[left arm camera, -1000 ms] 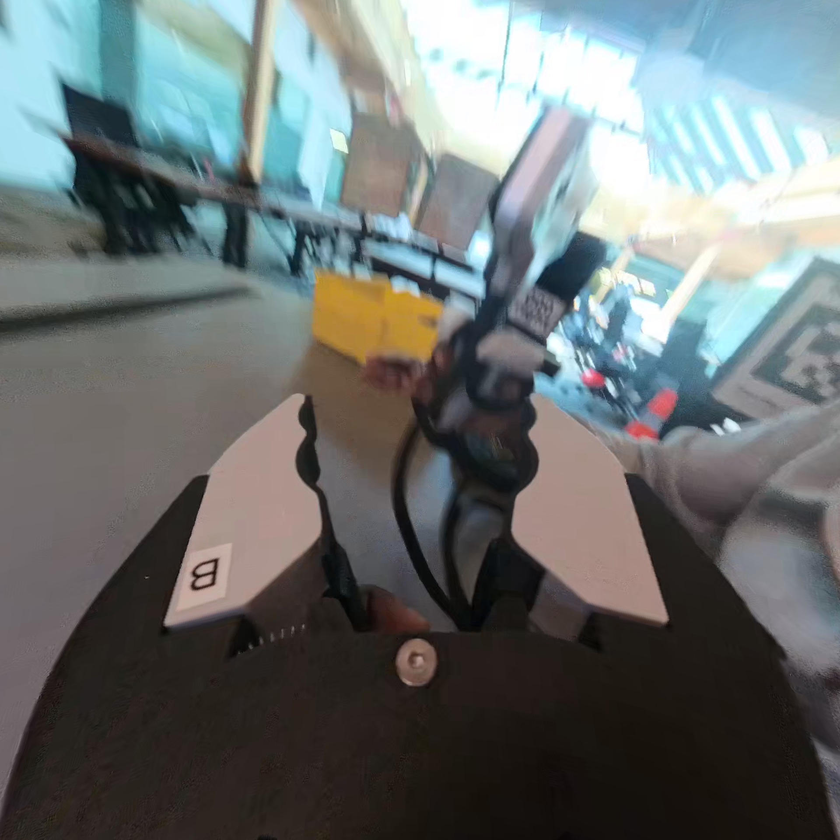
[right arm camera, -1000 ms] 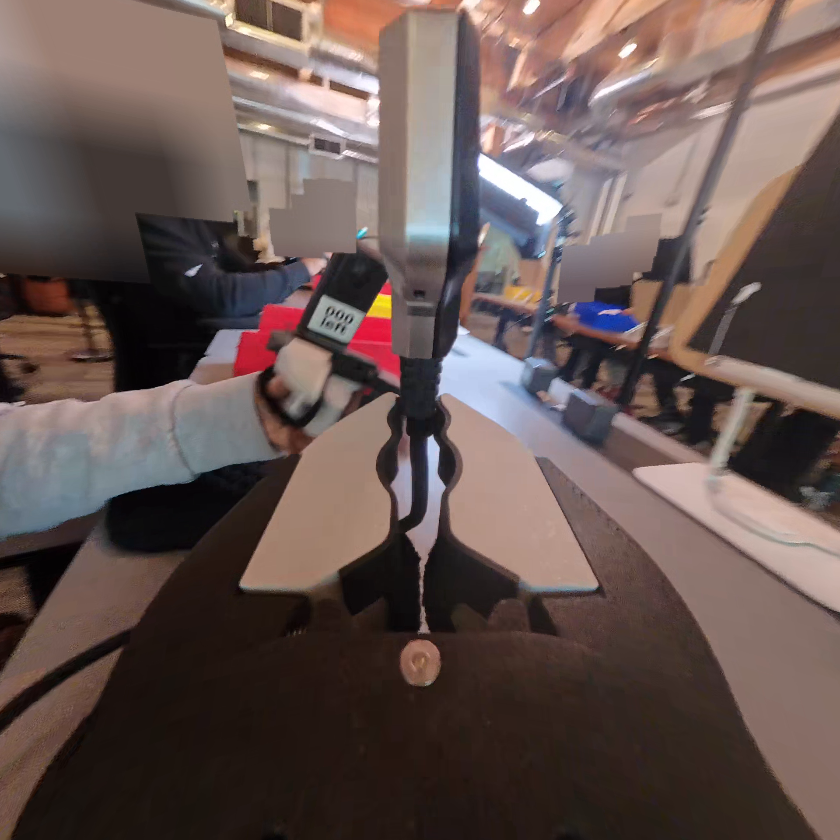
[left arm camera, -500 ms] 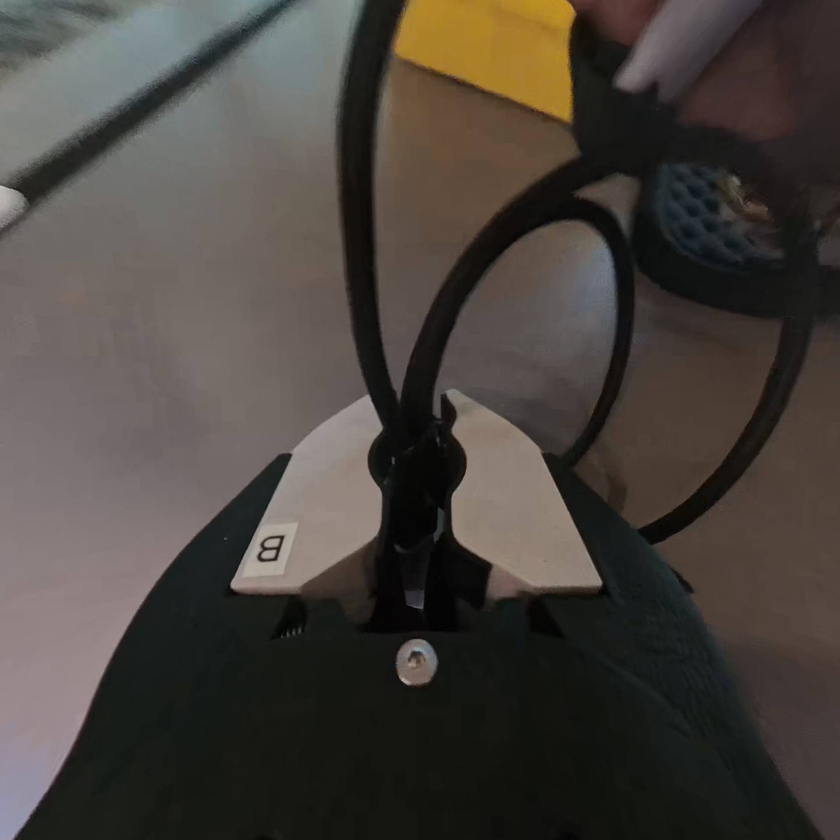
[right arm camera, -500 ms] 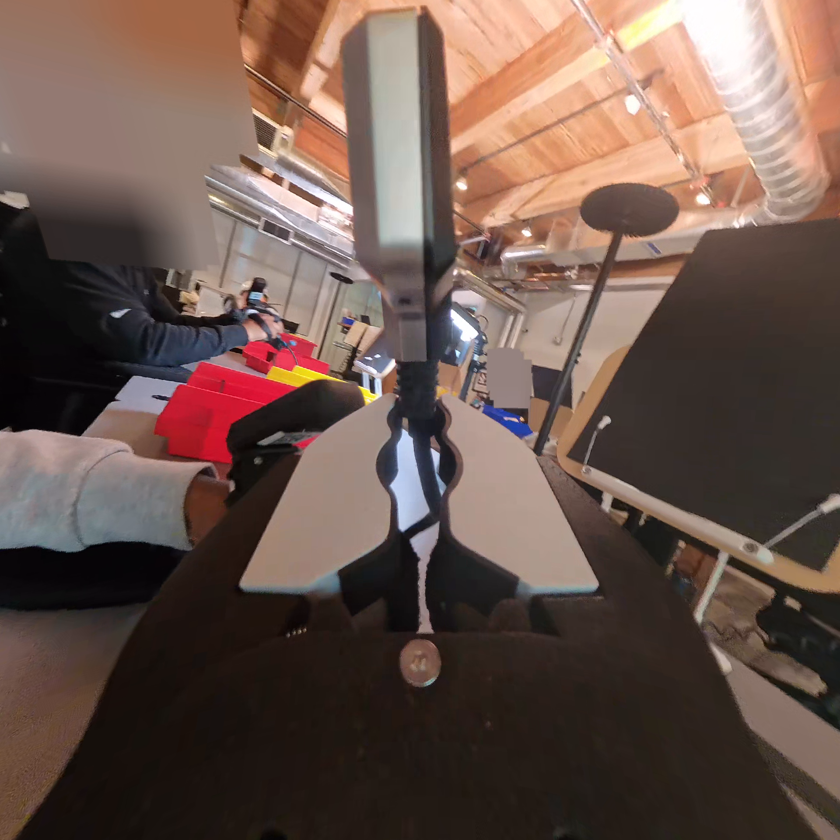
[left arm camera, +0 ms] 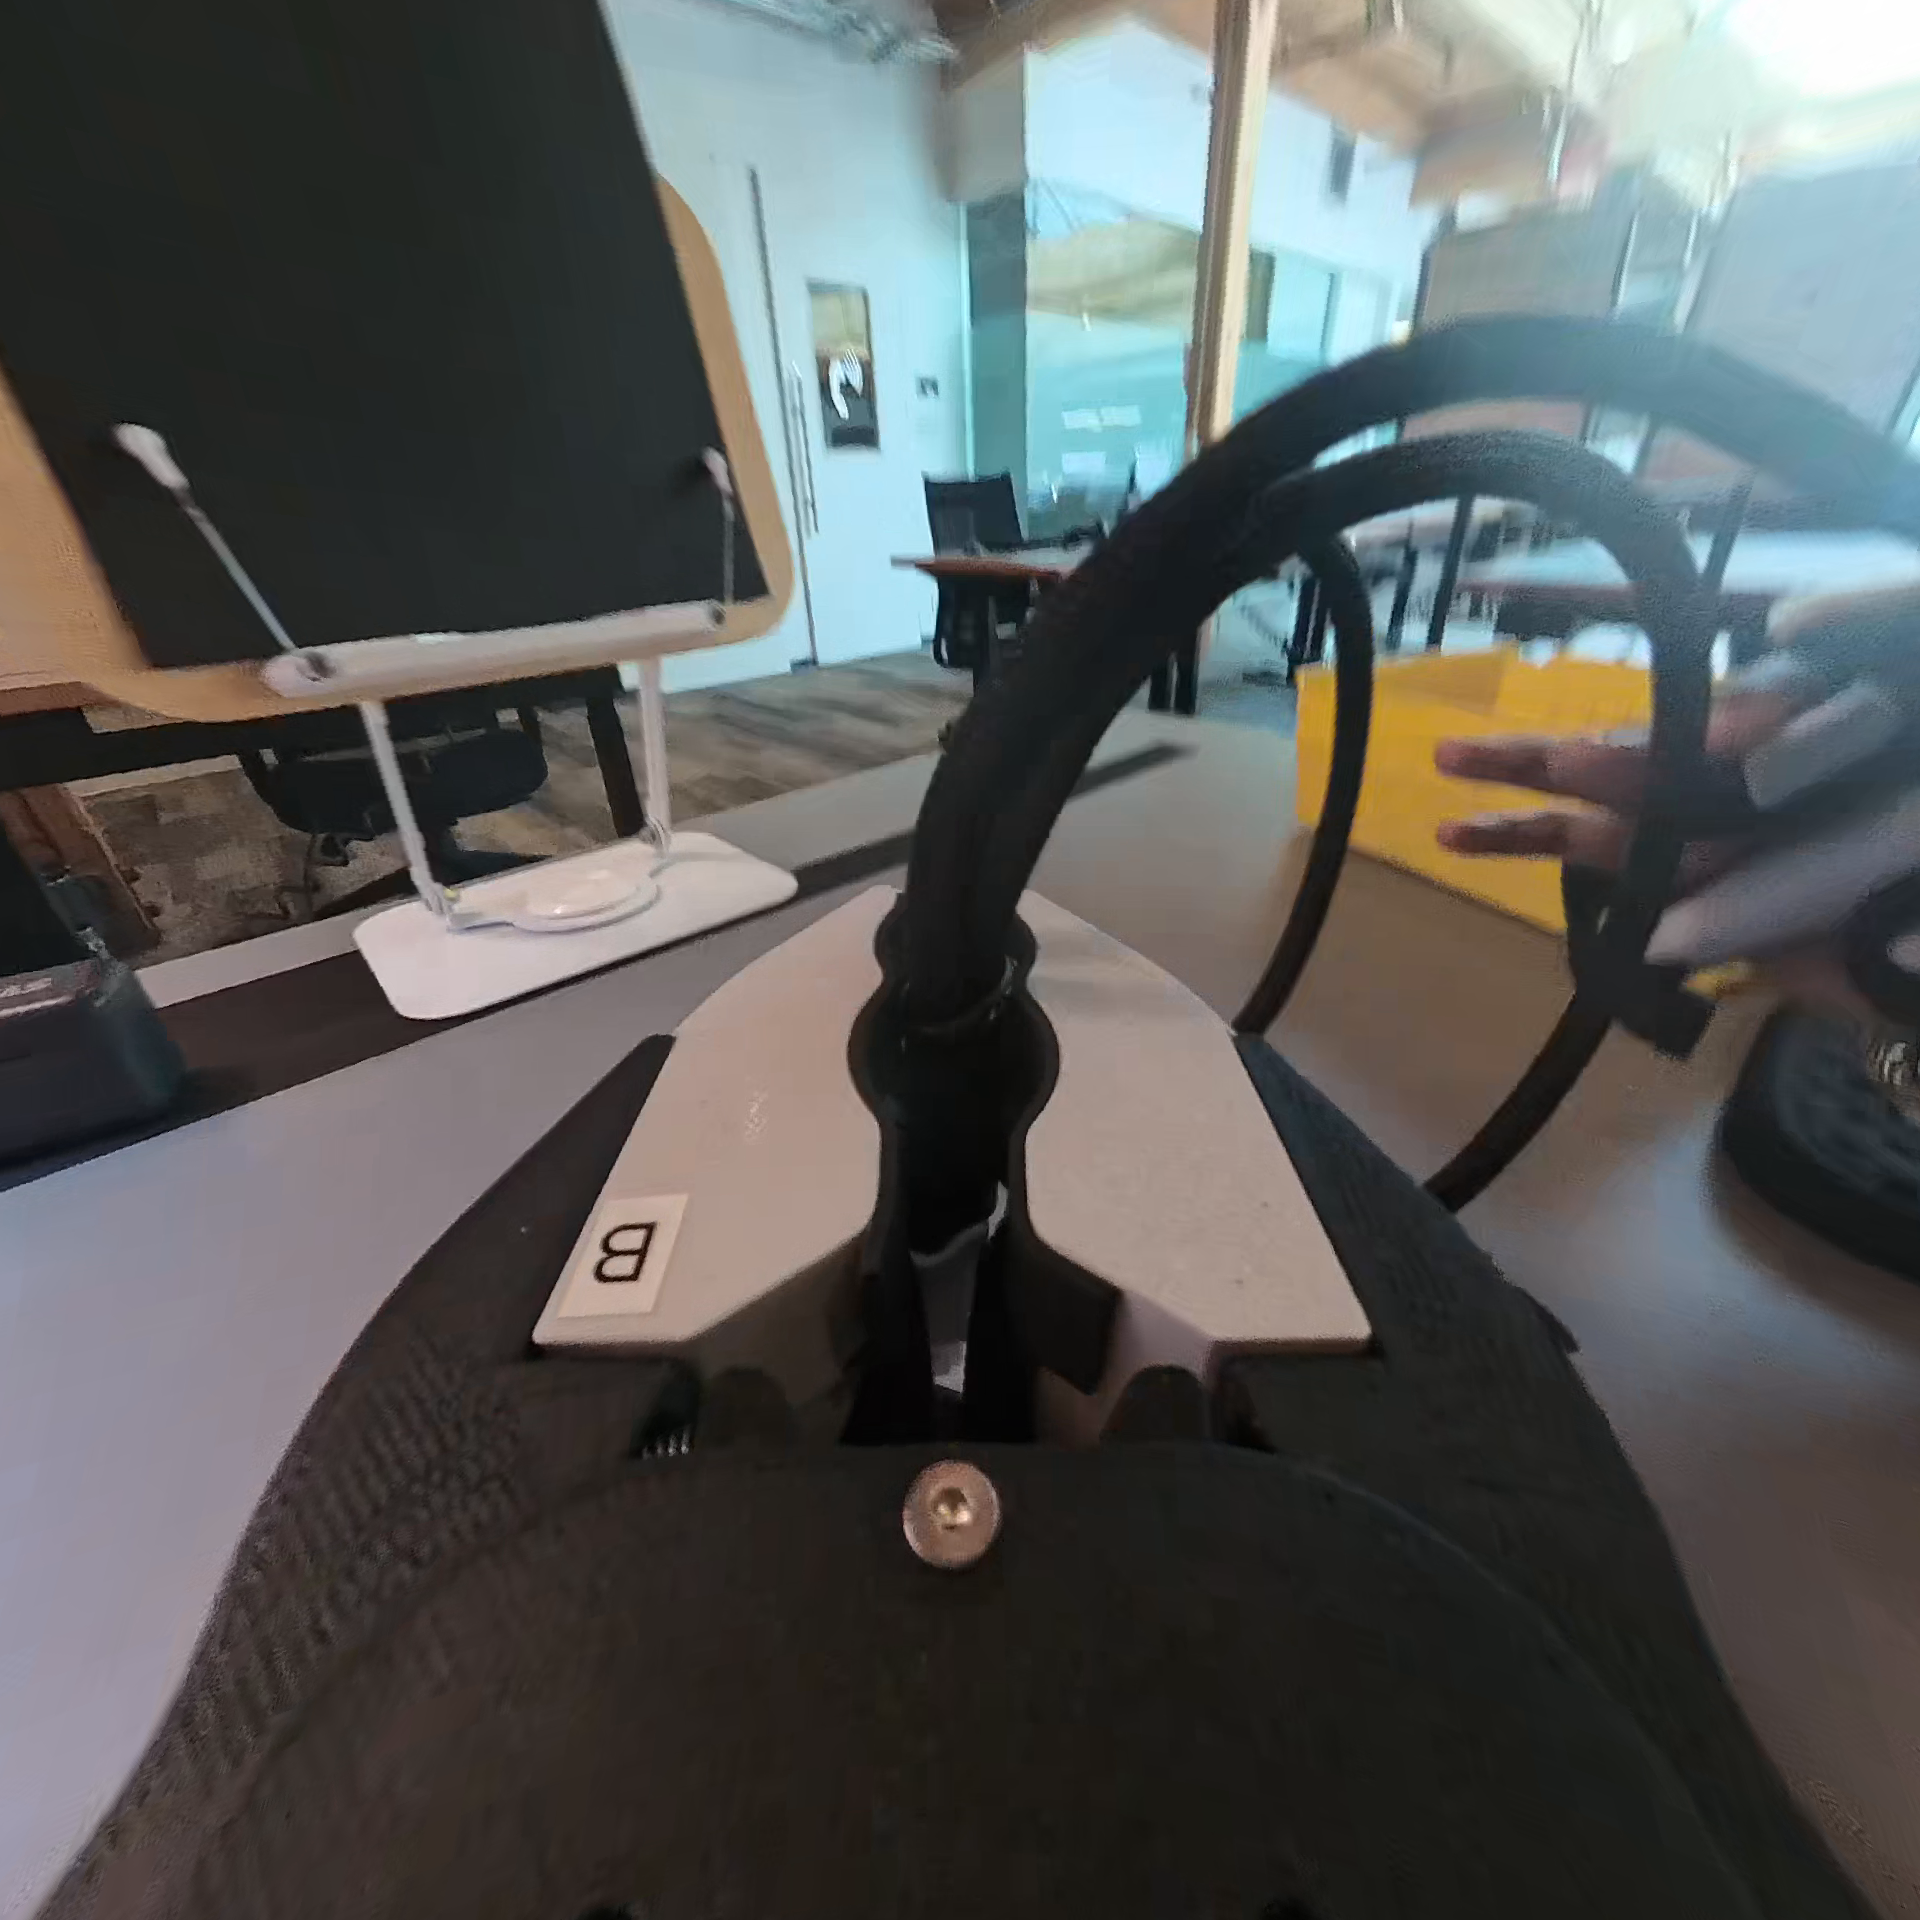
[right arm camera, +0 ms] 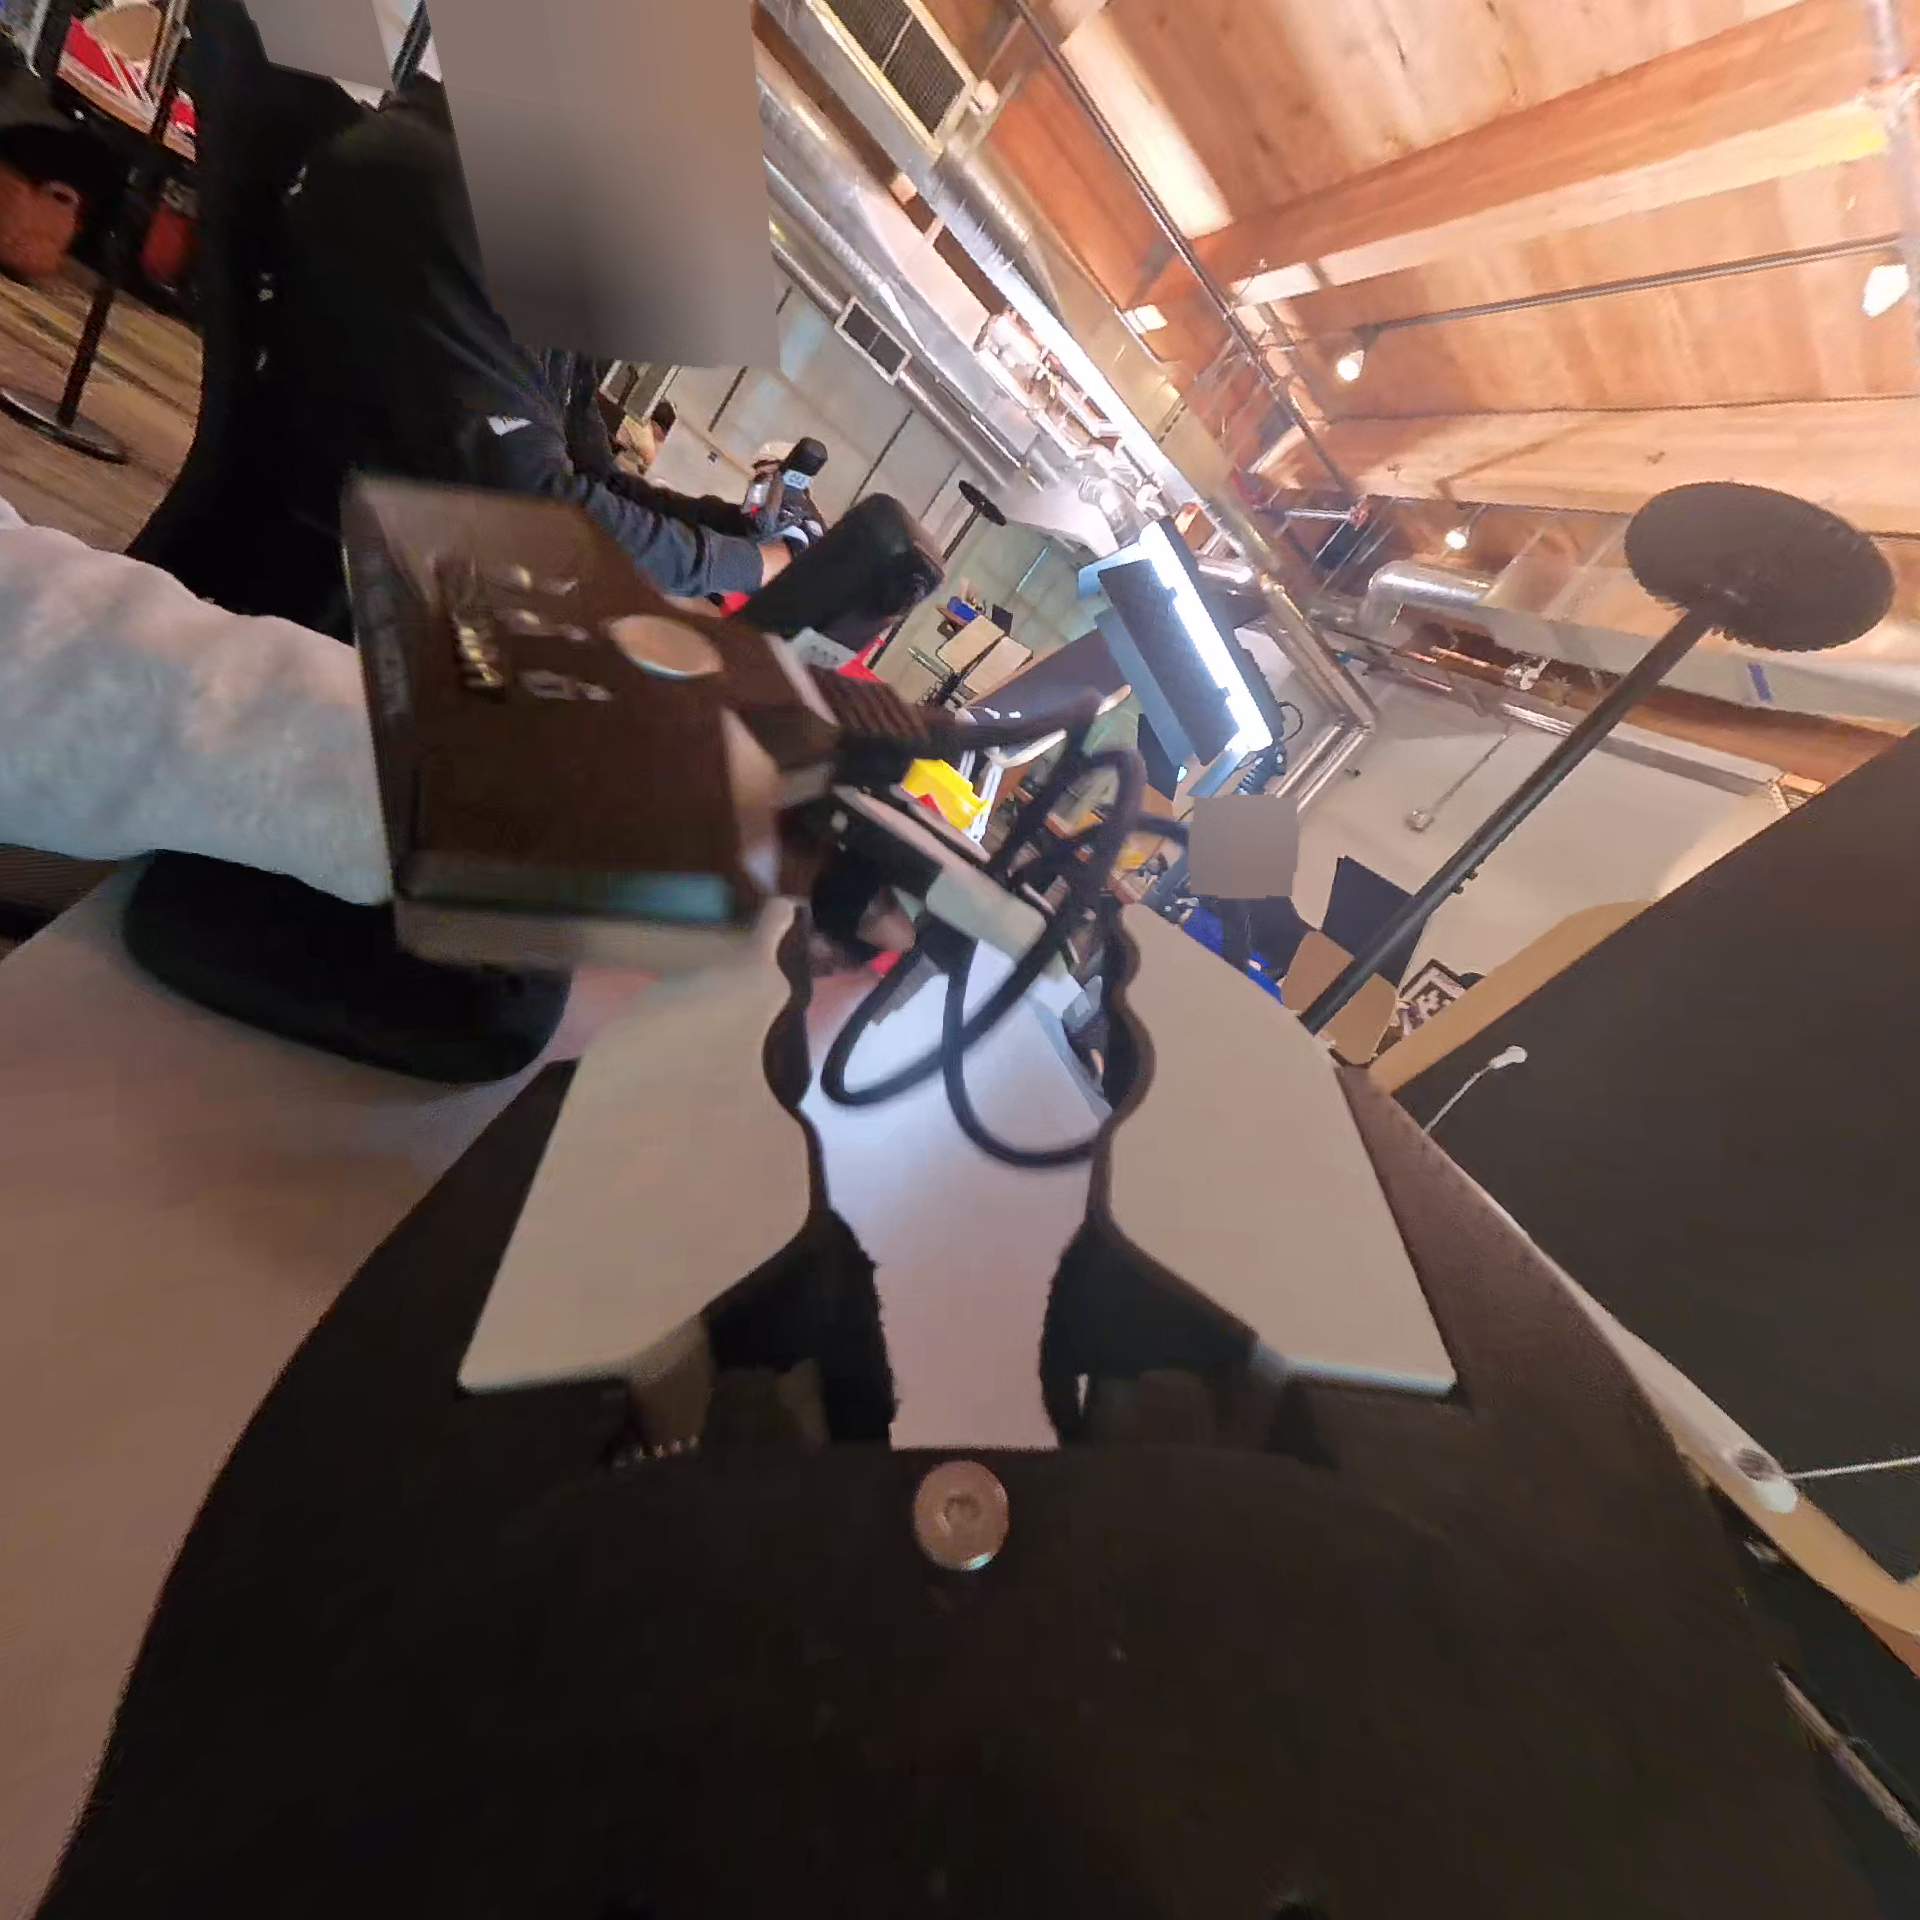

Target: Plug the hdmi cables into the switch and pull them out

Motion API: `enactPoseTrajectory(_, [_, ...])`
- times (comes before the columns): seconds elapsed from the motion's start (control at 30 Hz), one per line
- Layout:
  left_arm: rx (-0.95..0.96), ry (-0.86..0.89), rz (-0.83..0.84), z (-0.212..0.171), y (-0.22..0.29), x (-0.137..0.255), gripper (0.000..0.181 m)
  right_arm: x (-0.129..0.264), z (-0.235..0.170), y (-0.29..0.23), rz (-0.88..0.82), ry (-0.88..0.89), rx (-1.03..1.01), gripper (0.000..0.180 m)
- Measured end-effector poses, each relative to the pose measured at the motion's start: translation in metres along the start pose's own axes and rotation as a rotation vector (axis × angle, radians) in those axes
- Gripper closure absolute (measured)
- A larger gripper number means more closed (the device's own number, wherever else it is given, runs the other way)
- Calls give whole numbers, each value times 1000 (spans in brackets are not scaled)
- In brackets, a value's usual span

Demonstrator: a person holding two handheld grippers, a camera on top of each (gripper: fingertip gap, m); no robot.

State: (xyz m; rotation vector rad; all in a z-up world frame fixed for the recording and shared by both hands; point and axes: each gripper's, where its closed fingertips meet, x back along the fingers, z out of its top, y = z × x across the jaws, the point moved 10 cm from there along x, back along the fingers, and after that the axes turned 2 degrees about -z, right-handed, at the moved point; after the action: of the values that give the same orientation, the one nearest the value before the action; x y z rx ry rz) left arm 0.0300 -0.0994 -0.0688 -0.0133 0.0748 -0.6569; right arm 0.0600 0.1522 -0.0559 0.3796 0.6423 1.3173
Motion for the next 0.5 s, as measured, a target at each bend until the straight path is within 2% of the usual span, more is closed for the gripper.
enactPoseTrajectory(0.13, [142, 136, 56, 7, -22, 20, 166, 9, 0, 10, -94, -25, 21, 131])
enactPoseTrajectory(0.27, [113, 153, 117, 10, -31, 30, 166, 10, -9, 20, -193, -110, -73, 130])
enactPoseTrajectory(0.37, [42, 131, 88, 11, -21, 25, 166, 4, -10, 19, -148, 17, -368, 111])
enactPoseTrajectory(0.5, [-105, 92, 33, 11, -5, 16, 166, -14, -16, 17, -24, 91, -801, 65])
